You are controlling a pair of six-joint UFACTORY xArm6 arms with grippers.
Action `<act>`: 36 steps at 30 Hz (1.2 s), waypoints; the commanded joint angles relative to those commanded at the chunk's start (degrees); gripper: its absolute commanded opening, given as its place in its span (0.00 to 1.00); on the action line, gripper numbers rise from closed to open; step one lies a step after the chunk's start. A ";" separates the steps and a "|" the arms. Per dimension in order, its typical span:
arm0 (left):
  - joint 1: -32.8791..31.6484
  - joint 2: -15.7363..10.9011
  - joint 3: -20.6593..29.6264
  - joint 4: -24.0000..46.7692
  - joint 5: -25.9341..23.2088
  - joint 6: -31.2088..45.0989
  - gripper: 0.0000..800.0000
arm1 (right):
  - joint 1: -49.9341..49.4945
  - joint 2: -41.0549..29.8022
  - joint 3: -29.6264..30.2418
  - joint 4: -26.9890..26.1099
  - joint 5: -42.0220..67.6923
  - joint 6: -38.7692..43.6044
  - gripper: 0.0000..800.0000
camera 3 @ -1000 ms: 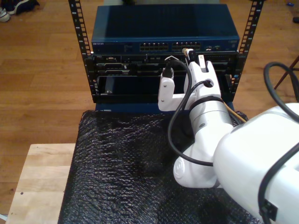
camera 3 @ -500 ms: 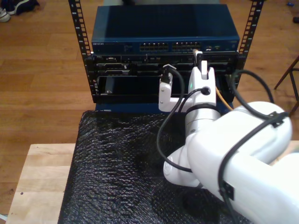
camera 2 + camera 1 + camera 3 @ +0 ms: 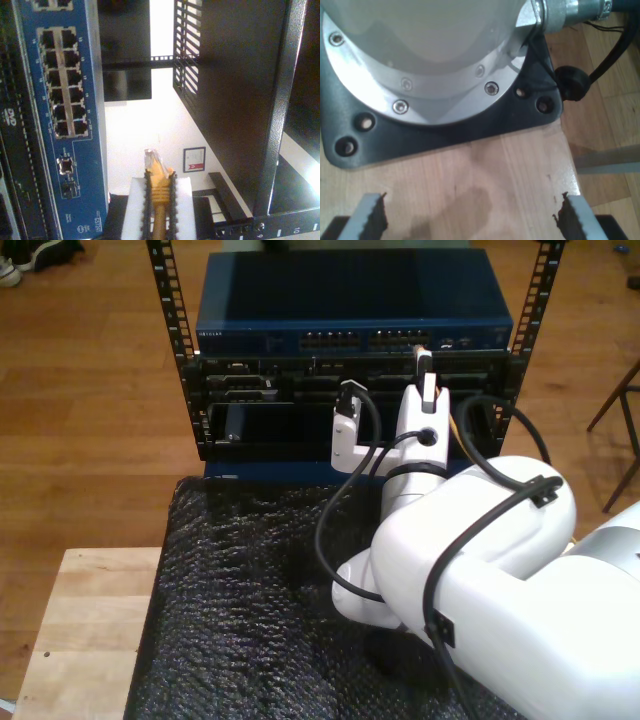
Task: Grab the cable and plug it in
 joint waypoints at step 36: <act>0.00 0.09 0.00 0.00 0.00 0.00 1.00 | -2.55 6.15 -7.38 -0.26 0.62 -0.09 0.00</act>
